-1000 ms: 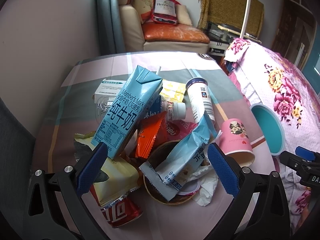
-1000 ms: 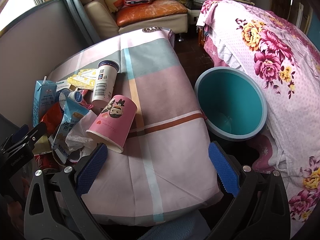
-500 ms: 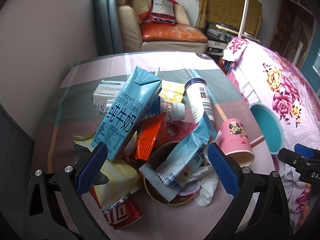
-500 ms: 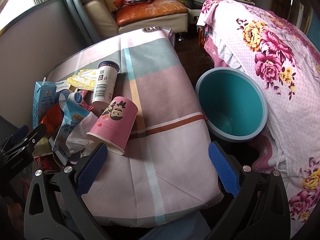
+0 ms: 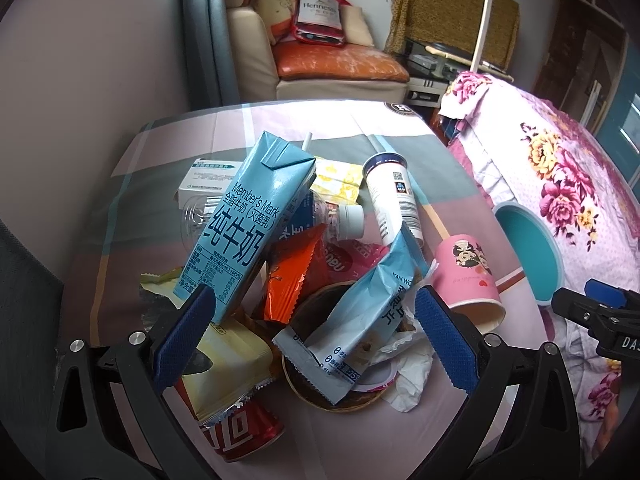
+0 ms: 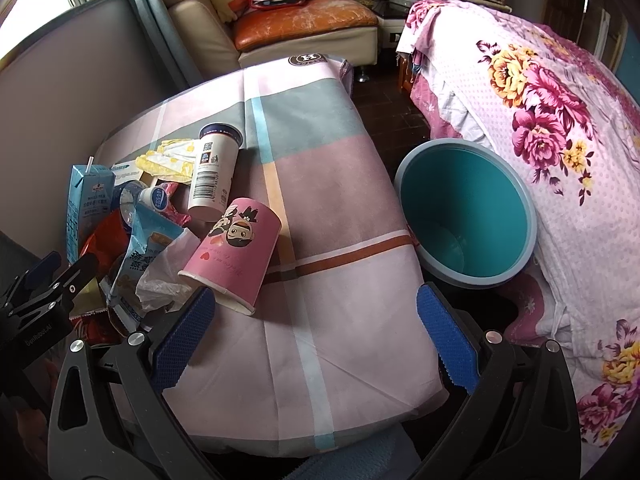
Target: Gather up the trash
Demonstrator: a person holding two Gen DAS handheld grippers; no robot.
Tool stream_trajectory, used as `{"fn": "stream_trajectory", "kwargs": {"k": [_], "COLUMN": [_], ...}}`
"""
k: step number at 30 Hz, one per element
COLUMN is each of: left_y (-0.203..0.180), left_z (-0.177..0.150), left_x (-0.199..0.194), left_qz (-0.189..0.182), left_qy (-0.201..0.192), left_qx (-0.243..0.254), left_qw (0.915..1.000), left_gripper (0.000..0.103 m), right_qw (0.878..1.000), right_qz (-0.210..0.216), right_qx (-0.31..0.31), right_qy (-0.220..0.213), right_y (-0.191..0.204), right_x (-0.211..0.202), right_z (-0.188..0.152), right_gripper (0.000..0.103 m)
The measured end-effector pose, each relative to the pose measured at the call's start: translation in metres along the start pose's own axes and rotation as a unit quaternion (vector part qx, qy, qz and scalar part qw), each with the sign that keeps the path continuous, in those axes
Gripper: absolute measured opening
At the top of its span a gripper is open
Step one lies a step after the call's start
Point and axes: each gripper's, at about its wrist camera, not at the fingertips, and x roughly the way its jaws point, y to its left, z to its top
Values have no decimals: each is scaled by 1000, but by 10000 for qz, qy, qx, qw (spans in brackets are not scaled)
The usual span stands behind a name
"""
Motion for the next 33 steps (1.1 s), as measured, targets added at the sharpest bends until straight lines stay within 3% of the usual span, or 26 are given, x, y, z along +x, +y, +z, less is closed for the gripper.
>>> {"fn": "stream_trajectory", "kwargs": {"k": [12, 23, 30, 33], "left_y": [6, 59, 58, 52], "left_z": [2, 19, 31, 34], "left_x": [-1, 0, 15, 26], "left_qz": [-133, 22, 64, 136], "left_qy": [50, 85, 175, 212], "left_qx": [69, 2, 318, 525], "left_qw": [9999, 10000, 9993, 9983], "left_gripper": [100, 100, 85, 85], "right_qw": [10000, 9996, 9980, 9970], "right_qz": [66, 221, 468, 575], "right_qx": [7, 1, 116, 108], "right_qy": [68, 190, 413, 502], "right_y": [2, 8, 12, 18], "right_x": [2, 12, 30, 39], "right_z": [4, 17, 29, 34], "right_gripper": [97, 97, 97, 97]}}
